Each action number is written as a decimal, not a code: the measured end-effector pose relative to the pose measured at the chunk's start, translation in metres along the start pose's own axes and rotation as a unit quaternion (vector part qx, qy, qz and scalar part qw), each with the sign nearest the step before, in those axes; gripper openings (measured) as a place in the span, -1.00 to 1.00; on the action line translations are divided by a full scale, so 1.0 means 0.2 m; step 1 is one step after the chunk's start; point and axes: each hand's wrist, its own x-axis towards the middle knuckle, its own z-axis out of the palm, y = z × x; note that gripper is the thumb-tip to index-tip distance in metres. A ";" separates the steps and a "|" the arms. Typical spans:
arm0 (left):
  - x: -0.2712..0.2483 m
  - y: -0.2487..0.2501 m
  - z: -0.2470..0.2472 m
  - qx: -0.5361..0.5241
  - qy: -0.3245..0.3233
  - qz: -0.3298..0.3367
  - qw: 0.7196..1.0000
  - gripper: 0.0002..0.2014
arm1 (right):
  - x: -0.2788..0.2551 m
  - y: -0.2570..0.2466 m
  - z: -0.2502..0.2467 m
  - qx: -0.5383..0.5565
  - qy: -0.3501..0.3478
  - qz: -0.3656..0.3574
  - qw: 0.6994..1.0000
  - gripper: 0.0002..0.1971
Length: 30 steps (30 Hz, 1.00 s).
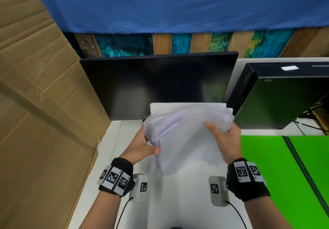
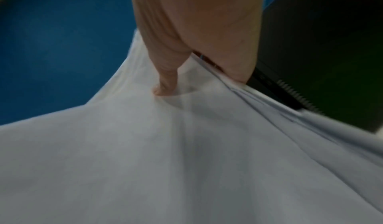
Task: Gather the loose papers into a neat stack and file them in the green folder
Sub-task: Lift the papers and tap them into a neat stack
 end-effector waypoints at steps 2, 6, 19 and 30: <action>0.01 0.00 -0.02 0.023 -0.009 0.001 1.000 -0.01 | 0.00 0.03 -0.01 0.007 -0.003 0.027 1.000 -0.86; 0.05 0.06 0.00 0.014 0.090 -0.003 0.996 -0.23 | 0.03 0.01 -0.03 0.047 -0.076 0.064 0.994 -0.69; 0.07 0.51 0.08 0.521 0.118 0.120 0.837 -0.63 | 0.06 -0.25 0.07 -0.214 -0.182 -0.150 0.948 -0.81; 0.00 0.29 -0.20 0.235 0.137 -0.009 0.962 -0.70 | 0.14 0.05 -0.31 -0.371 -0.230 0.061 0.898 -0.49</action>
